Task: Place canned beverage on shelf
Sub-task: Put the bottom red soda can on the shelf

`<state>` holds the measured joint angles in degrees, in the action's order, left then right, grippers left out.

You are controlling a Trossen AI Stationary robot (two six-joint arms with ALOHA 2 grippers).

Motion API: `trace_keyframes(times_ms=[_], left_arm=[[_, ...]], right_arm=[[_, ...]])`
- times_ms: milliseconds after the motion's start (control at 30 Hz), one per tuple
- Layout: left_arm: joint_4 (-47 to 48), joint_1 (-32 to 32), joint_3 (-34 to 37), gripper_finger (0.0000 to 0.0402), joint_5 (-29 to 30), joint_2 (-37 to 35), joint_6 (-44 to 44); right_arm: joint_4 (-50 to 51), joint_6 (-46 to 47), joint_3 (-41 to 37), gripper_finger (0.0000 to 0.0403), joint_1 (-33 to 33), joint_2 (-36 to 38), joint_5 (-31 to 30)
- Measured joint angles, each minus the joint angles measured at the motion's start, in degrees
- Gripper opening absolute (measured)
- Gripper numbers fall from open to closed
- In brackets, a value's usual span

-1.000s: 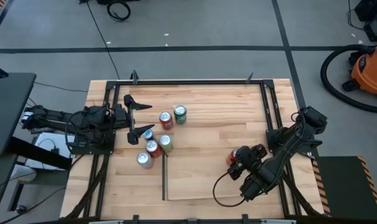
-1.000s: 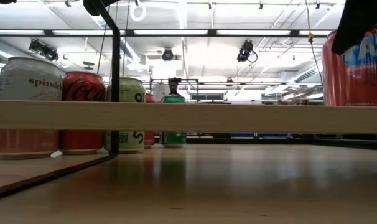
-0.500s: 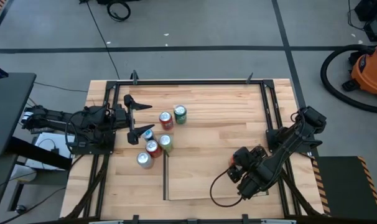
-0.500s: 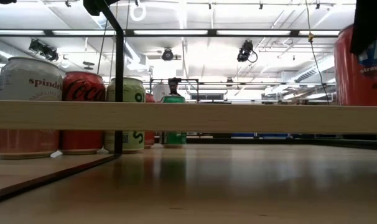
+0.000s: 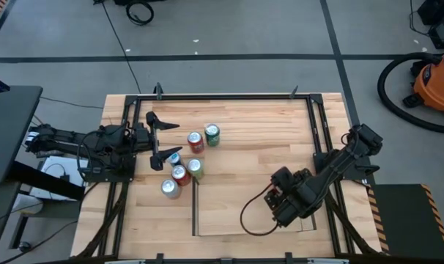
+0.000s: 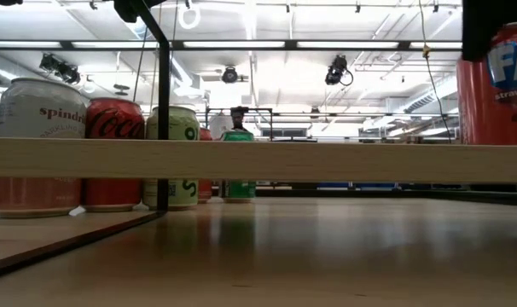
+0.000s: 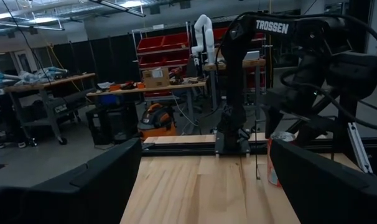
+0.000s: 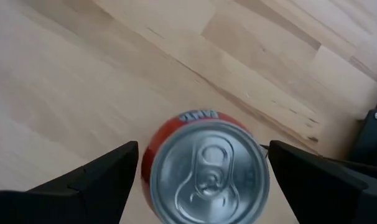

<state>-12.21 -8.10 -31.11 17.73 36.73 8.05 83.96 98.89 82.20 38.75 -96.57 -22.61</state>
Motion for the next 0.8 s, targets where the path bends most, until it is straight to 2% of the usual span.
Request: trace_keyframes(times_ms=[333, 800], left_arm=[[0.12, 0.0, 0.0, 0.0368, 0.0, 0.0, 0.04], [0.42, -0.02, -0.02, 0.0368, -0.02, -0.02, 0.13]], right_arm=[[0.03, 0.04, 0.39, 0.0371, -4.46, 0.0, 4.48], [2.37, -0.09, 0.41, 0.0349, -5.08, 0.0, 6.27]])
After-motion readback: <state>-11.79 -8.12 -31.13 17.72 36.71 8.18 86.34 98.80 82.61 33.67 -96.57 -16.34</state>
